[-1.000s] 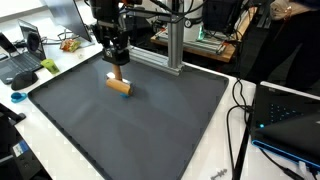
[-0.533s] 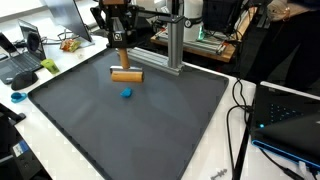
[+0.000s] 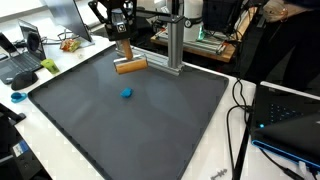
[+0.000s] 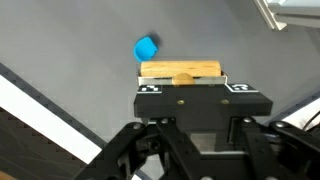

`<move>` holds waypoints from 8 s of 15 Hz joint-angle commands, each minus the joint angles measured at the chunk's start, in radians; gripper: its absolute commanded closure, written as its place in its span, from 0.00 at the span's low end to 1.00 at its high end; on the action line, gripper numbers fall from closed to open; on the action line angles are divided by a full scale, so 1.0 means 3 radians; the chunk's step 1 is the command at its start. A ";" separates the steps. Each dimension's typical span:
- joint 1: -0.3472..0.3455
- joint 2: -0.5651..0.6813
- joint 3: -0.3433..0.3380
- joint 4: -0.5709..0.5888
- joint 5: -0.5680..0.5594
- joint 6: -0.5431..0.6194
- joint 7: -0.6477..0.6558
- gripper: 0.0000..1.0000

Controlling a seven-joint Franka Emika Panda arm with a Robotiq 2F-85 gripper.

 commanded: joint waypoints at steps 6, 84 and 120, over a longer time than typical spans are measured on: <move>0.0028 0.0038 0.0014 0.0043 -0.0047 0.0004 -0.0141 0.78; -0.0233 0.0928 0.0095 0.0054 -0.0453 0.0653 -0.1776 0.78; -0.0157 0.0957 0.0120 0.0069 -0.0621 0.0641 -0.1723 0.78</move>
